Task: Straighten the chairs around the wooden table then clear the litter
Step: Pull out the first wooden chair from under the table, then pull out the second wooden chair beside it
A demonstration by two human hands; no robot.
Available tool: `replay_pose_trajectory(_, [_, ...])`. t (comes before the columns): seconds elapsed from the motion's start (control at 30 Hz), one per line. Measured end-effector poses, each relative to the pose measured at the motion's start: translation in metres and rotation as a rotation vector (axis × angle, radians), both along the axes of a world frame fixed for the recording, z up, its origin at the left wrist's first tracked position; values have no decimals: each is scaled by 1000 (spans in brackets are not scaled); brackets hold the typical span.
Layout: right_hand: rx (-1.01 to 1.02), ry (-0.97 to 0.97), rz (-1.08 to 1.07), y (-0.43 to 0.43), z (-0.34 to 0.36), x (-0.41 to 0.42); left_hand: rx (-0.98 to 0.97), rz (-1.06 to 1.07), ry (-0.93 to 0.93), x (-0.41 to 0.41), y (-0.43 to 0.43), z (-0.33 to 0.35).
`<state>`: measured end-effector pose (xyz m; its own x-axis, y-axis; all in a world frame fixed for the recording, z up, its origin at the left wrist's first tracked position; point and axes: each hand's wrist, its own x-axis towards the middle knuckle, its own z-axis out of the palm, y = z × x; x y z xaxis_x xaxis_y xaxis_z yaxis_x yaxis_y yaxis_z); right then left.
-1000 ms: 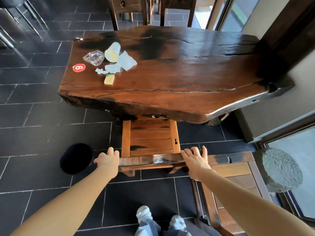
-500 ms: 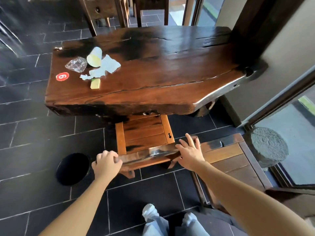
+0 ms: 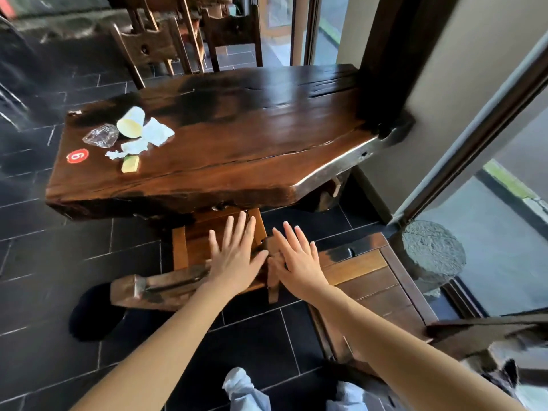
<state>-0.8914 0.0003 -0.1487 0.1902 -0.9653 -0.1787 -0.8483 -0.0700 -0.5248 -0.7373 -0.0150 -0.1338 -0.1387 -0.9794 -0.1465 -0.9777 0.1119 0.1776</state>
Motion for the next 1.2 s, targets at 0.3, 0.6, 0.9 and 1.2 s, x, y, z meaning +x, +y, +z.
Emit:
replay_pose_trajectory(0.3, [-14,87,-17,33,-18,-183,109,25,36,-170,55,-13])
replay_pose_trajectory(0.6, [5,139,26,60,-19,-277,155,-20,45,-279,102,-9])
replay_pose_trajectory(0.9, [-27,172,-48,121,-8,-327,137,12,34,-292,152,-11])
replay_pose_trajectory(1.2, [16,330,16,179,-47,-411,428,59,307,-302,254,-54])
